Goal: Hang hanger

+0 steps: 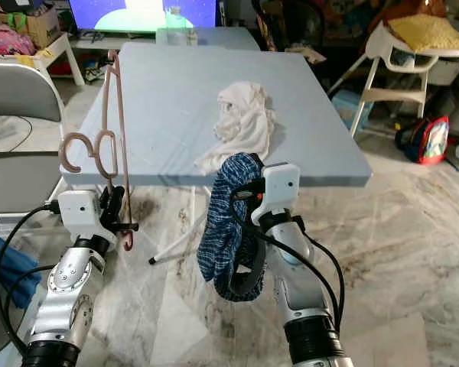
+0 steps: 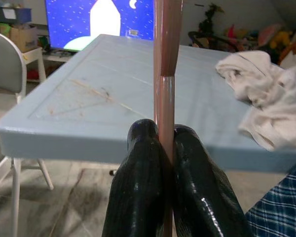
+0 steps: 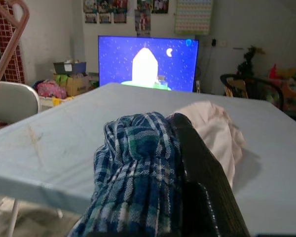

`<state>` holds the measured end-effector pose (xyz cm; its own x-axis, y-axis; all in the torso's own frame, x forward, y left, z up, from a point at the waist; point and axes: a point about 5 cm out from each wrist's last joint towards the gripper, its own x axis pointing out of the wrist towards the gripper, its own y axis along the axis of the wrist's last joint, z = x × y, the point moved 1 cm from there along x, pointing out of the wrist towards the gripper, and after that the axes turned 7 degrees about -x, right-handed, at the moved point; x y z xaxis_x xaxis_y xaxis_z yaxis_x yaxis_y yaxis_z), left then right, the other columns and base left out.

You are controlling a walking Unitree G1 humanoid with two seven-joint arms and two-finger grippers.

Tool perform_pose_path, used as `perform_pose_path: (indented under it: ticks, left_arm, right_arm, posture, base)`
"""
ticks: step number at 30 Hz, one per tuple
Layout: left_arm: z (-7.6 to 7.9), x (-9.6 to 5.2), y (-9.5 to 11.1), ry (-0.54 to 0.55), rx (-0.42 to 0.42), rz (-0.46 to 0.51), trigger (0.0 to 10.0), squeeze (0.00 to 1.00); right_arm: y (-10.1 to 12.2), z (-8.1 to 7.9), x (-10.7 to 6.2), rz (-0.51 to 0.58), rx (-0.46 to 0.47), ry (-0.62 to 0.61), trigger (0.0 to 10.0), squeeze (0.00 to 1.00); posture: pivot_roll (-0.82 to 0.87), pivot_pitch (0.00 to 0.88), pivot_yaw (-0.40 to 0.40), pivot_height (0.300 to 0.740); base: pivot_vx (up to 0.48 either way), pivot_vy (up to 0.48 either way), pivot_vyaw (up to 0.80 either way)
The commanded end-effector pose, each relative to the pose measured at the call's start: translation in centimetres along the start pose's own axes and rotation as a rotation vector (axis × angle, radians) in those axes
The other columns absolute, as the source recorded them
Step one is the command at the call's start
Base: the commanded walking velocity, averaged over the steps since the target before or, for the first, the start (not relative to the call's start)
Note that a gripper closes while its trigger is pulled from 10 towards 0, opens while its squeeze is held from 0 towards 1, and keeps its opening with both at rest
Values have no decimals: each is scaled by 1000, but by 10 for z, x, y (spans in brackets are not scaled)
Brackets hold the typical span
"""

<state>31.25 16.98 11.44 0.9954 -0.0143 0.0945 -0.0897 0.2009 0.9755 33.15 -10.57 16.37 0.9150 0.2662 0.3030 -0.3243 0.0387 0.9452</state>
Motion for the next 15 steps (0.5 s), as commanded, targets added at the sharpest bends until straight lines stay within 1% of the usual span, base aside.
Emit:
perform_pose_path:
  ticks: [1,13,15]
  left_arm:
    - [1,2,4,6,-1,18,10000,0]
    - [5,0,3,-6,-12,15,10000,0]
    - [6,0,6,-16,9,27,10000,0]
  right_arm:
    - [3,3,3,13,-4,-4,10000,0]
    - [3,2,1,16,-10,8,10000,0]
    - [5,1,2,22,-9,8,10000,0]
  posture:
    - [180,41,-53,740]
    - [175,57,-54,740]
    - [174,61,-55,740]
  base:
    - [341,0,0]
    - [350,0,0]
    - [356,0,0]
